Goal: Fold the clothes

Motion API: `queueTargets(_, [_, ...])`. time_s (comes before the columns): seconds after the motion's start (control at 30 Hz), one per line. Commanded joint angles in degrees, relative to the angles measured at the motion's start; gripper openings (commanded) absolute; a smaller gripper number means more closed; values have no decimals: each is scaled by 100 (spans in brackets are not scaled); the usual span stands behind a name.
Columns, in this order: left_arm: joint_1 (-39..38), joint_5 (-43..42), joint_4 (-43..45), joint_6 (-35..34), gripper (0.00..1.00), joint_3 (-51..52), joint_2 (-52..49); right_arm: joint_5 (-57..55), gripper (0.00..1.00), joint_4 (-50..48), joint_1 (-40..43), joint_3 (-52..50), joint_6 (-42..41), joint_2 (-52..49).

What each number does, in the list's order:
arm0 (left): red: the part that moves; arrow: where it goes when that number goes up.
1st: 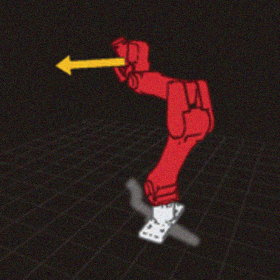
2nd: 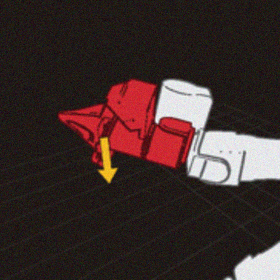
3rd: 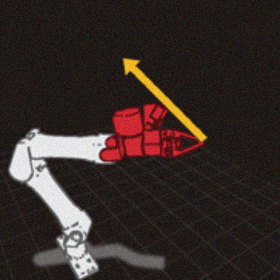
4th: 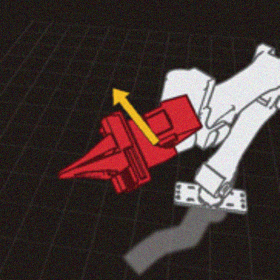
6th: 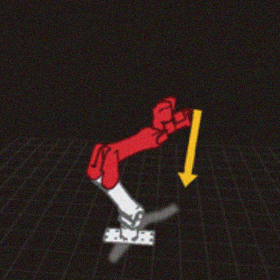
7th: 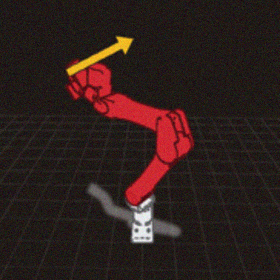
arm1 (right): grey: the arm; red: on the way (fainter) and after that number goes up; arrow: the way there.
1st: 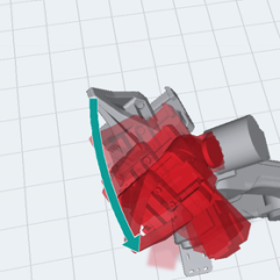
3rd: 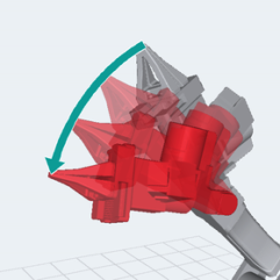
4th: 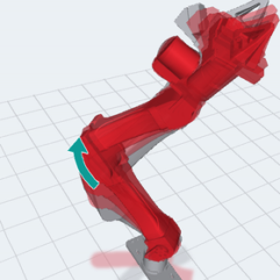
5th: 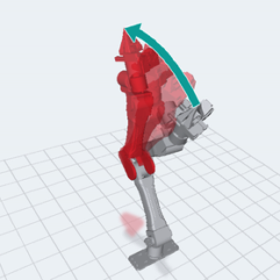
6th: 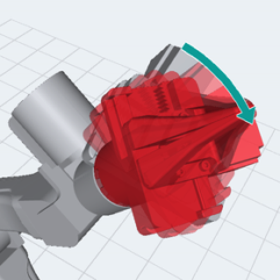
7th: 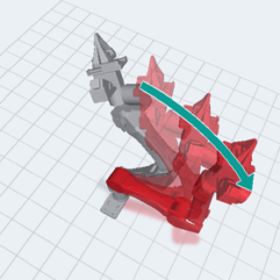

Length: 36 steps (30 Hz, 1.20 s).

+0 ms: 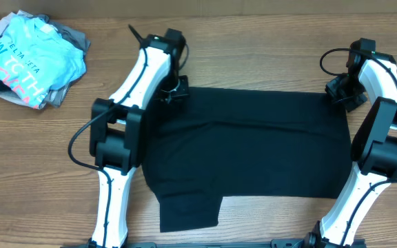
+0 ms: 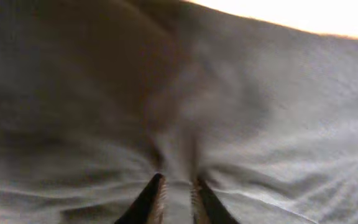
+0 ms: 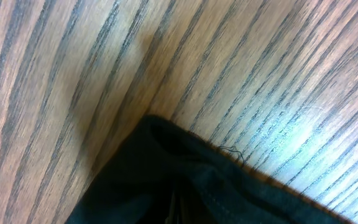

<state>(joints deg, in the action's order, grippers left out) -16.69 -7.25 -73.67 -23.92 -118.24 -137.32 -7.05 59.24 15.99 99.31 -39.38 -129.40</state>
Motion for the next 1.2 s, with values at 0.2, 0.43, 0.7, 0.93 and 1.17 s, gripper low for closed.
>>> queueTargets(0.2, [254, -118, 199, -85, 10, 514, -118, -37, 4, 92, 22, -146, -111, -387])
queueTargets(0.43, [352, 149, 579, -103, 9, 802, -118, -37, 4, 111, 4, -146, -94, -387])
queueTargets(0.7, [1121, 321, 935, -96, 6, 1016, -122, 212, 4, 26, 2, -144, -74, -387])
queueTargets(0.93, [1661, 295, 1169, -13, 6, 1010, -122, 269, 4, -308, -254, -140, -101, -387])
queueTargets(1.17, [1801, 481, 1482, 155, 7, 1008, -122, 269, 4, -546, -483, 44, -94, -387])
